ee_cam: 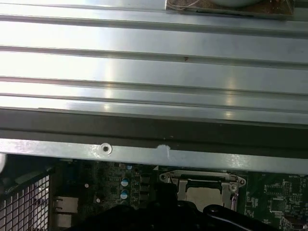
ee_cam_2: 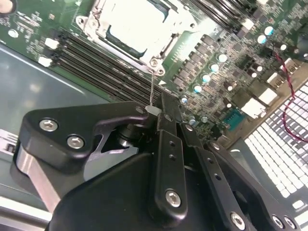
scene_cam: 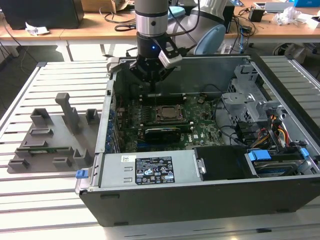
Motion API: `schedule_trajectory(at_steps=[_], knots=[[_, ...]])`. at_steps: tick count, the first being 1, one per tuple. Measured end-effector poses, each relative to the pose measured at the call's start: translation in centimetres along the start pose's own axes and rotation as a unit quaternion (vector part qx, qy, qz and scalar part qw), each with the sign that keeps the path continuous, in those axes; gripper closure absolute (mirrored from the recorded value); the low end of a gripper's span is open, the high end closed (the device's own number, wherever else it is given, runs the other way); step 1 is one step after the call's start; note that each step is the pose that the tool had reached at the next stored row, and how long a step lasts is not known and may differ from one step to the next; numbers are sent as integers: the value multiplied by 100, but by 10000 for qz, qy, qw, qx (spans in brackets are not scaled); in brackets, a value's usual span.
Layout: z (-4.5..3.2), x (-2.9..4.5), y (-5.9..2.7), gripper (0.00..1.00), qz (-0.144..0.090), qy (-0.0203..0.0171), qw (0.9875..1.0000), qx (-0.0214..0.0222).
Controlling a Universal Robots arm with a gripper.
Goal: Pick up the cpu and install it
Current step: 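Install the first cpu locking lever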
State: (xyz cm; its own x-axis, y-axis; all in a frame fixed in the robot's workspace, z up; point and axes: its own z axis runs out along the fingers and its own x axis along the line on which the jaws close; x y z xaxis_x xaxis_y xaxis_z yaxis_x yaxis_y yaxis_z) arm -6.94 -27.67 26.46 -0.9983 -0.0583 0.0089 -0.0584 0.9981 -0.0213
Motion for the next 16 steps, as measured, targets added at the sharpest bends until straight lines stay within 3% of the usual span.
schedule_trajectory(at_steps=[16], knots=[[-2, -301, -18, 89, 0, 4, 10000, 1]])
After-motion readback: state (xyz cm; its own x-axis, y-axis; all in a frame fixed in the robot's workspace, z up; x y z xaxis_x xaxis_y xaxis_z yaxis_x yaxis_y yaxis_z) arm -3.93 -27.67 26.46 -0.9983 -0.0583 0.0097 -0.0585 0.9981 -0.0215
